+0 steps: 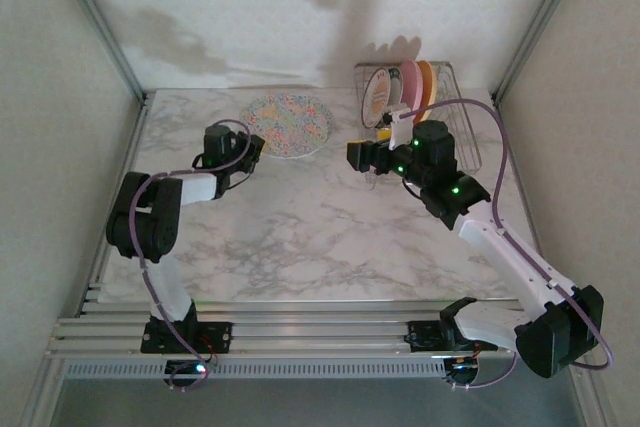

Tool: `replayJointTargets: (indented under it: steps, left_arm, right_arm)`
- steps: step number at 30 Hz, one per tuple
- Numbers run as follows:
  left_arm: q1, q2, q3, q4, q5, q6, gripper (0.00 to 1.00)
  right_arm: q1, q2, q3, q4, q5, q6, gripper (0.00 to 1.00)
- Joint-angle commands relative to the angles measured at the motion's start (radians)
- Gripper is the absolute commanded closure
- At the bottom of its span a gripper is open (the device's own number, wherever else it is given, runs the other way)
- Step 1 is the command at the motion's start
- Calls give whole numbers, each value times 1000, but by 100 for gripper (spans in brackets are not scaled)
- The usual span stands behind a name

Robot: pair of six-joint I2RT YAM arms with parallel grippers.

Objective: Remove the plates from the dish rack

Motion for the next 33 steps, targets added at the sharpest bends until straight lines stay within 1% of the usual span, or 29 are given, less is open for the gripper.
replayJointTargets:
  steps: [1, 13, 33]
  left_arm:
    - [7, 21, 55, 102, -1, 16, 100]
    - [6, 106, 113, 97, 25, 18, 100]
    - [7, 205, 213, 76, 47, 17, 100]
  right_arm:
    - [5, 2, -5, 34, 1, -12, 14]
    - [5, 19, 0, 35, -15, -13, 14]
    - [5, 26, 18, 12, -22, -10, 14]
